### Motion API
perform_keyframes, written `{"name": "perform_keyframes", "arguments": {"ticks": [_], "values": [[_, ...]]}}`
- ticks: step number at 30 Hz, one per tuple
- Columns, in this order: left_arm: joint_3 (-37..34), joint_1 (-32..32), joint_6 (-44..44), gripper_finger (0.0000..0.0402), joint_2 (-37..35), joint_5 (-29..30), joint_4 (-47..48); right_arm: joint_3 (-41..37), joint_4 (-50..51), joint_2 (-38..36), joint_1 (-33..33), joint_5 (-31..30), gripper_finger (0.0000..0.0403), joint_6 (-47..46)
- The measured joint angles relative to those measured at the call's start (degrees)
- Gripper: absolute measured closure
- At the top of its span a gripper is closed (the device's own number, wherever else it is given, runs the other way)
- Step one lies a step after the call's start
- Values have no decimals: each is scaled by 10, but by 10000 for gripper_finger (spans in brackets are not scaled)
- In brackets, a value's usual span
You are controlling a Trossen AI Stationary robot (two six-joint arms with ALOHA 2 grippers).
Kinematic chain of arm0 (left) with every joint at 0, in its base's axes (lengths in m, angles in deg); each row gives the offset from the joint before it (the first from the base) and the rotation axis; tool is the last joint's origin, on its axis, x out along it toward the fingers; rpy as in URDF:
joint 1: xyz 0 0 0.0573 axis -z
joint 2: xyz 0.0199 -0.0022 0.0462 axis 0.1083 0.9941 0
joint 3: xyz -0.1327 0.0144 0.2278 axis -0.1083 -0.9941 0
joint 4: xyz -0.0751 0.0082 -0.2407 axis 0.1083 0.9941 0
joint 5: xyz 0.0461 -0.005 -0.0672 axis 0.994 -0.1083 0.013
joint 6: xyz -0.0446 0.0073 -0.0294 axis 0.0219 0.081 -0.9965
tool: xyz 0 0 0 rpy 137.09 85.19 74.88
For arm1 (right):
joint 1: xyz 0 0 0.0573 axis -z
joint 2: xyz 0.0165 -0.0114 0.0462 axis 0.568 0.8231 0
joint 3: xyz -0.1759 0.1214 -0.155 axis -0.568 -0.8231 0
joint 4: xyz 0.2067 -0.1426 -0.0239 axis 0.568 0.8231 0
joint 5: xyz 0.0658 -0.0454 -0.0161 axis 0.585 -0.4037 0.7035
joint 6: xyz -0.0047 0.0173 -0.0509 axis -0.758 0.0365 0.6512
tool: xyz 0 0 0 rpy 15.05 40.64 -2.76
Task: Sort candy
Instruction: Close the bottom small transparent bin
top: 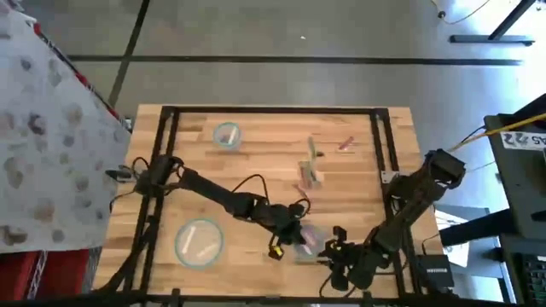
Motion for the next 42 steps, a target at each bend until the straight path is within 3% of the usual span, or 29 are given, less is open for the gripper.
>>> {"name": "perform_keyframes", "arguments": {"ticks": [9,15,21,28,34,42], "values": [[-1,7,-18,402,4,11,-43,3,103,-16,21,-83,321,-59],[3,7,-20,402,4,27,-51,38,195,-47,1,-86,321,-98],[3,7,-21,402,4,33,-47,63,124,-53,-30,26,321,-9],[3,7,-22,402,4,39,-41,64,110,-18,-16,74,321,-14],[3,6,-10,402,9,42,-38,64,105,23,10,76,321,-18],[1,6,-28,402,23,50,-33,62,103,38,28,18,321,-67]]}}
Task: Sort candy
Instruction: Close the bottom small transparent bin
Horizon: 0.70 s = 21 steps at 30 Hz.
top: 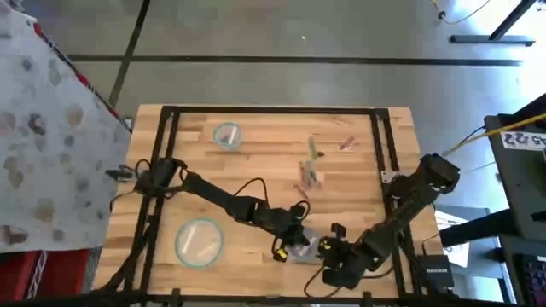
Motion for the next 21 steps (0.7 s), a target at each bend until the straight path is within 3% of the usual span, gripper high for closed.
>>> {"name": "perform_keyframes", "arguments": {"ticks": [7,13,16,21], "values": [[0,1,-9,402,0,11,-2,2,38,-2,5,-12,324,-29],[0,3,-23,402,-1,44,-10,39,128,-30,-29,-12,358,-65],[0,4,-28,402,-1,44,-16,66,97,-35,-48,0,373,-27],[8,6,-29,402,-1,43,-11,57,-42,-25,-56,36,388,78]]}}
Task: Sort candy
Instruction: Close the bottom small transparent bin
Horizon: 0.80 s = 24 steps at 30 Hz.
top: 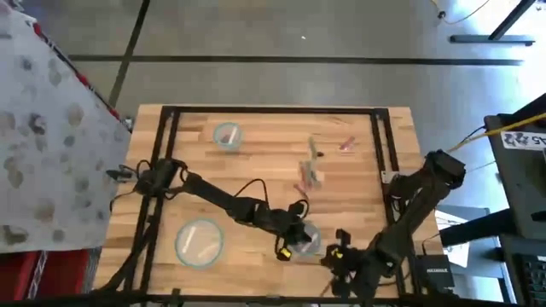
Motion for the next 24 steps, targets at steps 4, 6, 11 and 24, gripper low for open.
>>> {"name": "perform_keyframes", "arguments": {"ticks": [4,6,11,24], "values": [[4,1,0,402,0,4,2,-10,-7,21,13,12,397,9],[6,2,-2,402,0,3,2,-15,15,30,22,8,399,4],[6,7,-2,402,0,10,5,-13,91,26,37,-6,401,-49],[7,8,-2,402,0,21,24,-14,231,-51,0,-119,401,-166]]}}
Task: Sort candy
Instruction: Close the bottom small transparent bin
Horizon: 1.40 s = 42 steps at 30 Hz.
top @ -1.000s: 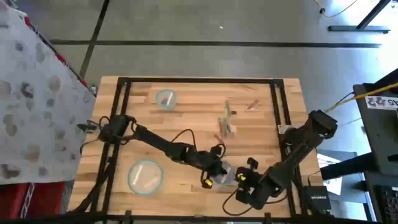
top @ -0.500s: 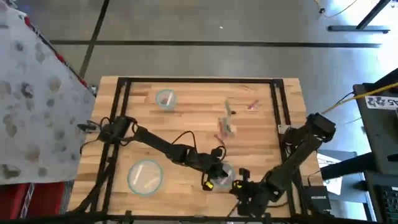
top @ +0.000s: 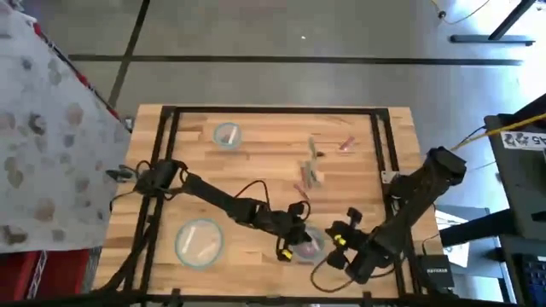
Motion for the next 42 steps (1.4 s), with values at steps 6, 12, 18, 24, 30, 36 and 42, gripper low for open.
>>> {"name": "perform_keyframes", "arguments": {"ticks": [6,12,18,24,30,36,42], "values": [[0,0,-1,402,0,2,0,1,-177,8,-11,69,401,121],[0,0,-10,402,0,6,1,0,-174,63,18,131,401,139],[-4,-5,-20,402,-2,4,21,1,-162,99,44,124,401,140],[-16,-14,-39,402,-5,-11,21,1,-104,96,43,68,401,103],[-17,-13,-44,402,-5,17,15,-1,98,63,38,-21,401,-73],[-17,-12,-51,402,-5,23,14,5,53,13,-6,-58,401,-59],[-17,-12,-57,402,-5,26,14,5,-236,23,2,-6,401,161]]}}
